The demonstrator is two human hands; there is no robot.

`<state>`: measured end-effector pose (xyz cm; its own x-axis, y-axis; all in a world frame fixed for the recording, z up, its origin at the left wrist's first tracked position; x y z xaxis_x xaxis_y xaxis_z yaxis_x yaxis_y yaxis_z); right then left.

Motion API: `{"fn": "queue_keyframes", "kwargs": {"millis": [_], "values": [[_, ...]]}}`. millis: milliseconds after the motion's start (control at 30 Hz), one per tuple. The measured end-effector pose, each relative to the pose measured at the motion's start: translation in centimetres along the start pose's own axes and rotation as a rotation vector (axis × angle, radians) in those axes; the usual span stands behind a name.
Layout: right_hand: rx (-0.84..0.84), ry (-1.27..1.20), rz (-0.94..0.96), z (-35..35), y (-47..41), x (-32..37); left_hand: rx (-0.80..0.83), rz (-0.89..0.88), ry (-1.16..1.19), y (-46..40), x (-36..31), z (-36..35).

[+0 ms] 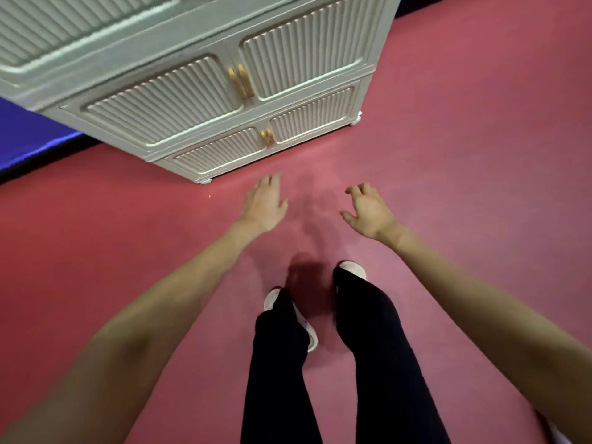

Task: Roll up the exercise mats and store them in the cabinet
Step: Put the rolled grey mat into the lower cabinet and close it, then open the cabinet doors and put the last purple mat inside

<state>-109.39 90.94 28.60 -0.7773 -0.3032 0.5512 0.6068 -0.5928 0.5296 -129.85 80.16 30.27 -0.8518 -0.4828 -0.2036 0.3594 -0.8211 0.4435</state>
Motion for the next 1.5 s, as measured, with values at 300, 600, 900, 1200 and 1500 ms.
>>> {"fn": "queue_keyframes", "kwargs": {"millis": [300,600,900,1200,1500], "values": [[-0.107,-0.186,-0.231,6.4,14.3,-2.4,0.071,-0.221,-0.064,5.4,-11.9,4.7],[-0.322,-0.422,-0.535,6.2,27.0,-7.1,0.199,-0.493,-0.086,9.3,-22.5,2.0],[-0.467,-0.611,-0.911,-1.0,39.8,-18.7,0.364,-0.772,-0.244,14.1,-34.3,-6.6],[-0.558,-0.748,-1.094,-11.9,49.3,-38.6,0.501,-0.968,-0.475,19.2,-43.5,-26.9],[-0.517,-0.643,-1.153,-21.2,57.2,-63.1,0.651,-0.977,-0.437,24.8,-60.1,-51.7]]}}
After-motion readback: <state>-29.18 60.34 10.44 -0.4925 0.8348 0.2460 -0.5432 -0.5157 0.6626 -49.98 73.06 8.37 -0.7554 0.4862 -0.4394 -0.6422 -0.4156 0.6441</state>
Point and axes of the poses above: each hand's wrist, its own y-axis away from the middle knuckle, its own z-axis out of the back of the hand, x = y × z, the point moved 1 cm from there along -y, towards the middle knuckle, and after that the axes turned 10 degrees about -y, right-handed, at the moved point
